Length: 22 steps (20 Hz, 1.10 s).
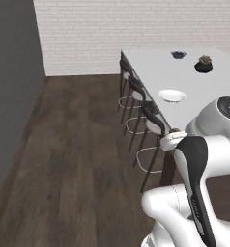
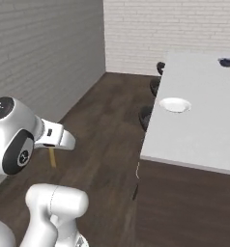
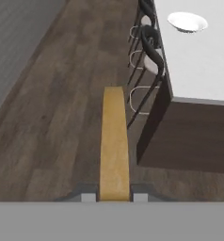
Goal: Start the toaster. Once the lever pops up, take the bread to the plate on the dining counter.
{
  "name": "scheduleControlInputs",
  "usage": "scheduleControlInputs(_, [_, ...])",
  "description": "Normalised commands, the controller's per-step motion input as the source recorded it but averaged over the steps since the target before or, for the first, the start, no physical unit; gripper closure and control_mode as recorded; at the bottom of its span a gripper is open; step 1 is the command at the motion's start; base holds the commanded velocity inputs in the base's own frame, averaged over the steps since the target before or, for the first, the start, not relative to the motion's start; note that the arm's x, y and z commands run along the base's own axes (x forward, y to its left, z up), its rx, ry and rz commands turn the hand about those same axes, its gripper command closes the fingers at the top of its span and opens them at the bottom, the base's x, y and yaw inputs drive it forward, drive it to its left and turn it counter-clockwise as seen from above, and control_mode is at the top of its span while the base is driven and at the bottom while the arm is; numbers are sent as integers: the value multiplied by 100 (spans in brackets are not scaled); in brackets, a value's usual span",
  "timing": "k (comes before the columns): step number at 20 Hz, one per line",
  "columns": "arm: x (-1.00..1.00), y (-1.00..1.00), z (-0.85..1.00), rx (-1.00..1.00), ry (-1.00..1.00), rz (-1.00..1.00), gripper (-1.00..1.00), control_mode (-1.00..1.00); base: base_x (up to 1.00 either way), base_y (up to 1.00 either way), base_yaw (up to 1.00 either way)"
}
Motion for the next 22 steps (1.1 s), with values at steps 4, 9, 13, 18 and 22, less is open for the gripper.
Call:
scheduleControlInputs(4, [0,0,0,0,0,0,100,100,11,100,-1])
scheduleControlInputs(9, [0,0,0,0,0,0,100,100,28,100,-15])
scheduleControlInputs(13, [0,0,0,0,0,0,100,100,33,94,-30])
scheduleControlInputs(18, [0,0,0,0,0,0,100,100,30,82,-50])
scheduleControlInputs(22, [0,0,0,0,0,0,100,100,35,82,-62])
